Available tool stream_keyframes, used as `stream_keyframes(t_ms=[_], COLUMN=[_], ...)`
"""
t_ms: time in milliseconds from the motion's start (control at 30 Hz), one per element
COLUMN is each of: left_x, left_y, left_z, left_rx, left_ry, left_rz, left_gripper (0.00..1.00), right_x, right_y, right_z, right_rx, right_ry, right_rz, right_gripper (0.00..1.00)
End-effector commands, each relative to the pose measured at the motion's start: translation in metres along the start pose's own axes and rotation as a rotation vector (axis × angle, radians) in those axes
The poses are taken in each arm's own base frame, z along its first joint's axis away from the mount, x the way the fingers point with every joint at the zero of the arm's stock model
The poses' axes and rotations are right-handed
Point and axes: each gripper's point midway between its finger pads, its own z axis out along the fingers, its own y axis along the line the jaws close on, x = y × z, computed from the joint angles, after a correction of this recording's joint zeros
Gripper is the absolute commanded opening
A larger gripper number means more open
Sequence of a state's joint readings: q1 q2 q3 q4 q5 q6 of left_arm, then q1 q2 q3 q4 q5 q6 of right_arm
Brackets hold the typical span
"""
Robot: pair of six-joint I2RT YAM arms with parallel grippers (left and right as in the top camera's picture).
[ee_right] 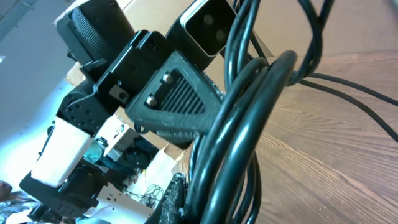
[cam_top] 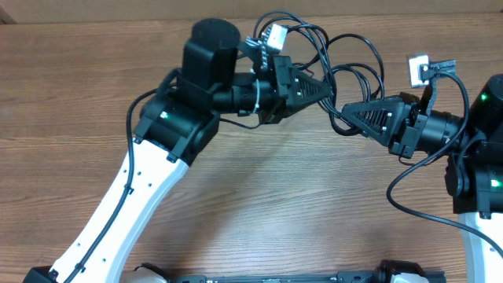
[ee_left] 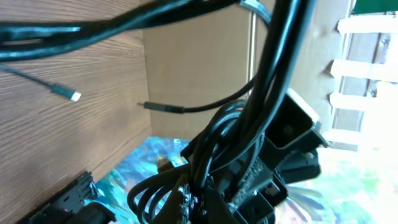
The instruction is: Untangle cables
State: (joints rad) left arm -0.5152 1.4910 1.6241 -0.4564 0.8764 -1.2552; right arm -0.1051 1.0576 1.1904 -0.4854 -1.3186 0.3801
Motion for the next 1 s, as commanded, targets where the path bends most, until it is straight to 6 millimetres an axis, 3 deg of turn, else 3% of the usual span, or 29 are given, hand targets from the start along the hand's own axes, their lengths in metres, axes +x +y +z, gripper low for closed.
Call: stream_keyframes(t_ms=[0, 533, 967], left_x=[-0.013, -0.017, -0.018], left_y=[-0.006, -0.009, -0.018], left_z=[-0.016, -0.044, -0.046], left_rx=[0.033, 0.083, 0.106], left_ry=[-0.005, 0.068, 0.082], left_rz=[-0.008, -0.047, -0.194], left_gripper=[0.04, 0.04, 0.04], right_x=[-0.001, 0.002, 0.002], right_y=[0.005, 0.003, 0.003], right_z=[-0.002, -0.002, -0.002], right_rx=[0.000, 0.003, 0.004], right_ry=[-0.003, 0.003, 0.003], right_rz=[-0.032, -0.021, -0.025], right_gripper=[0.04, 0.04, 0.04])
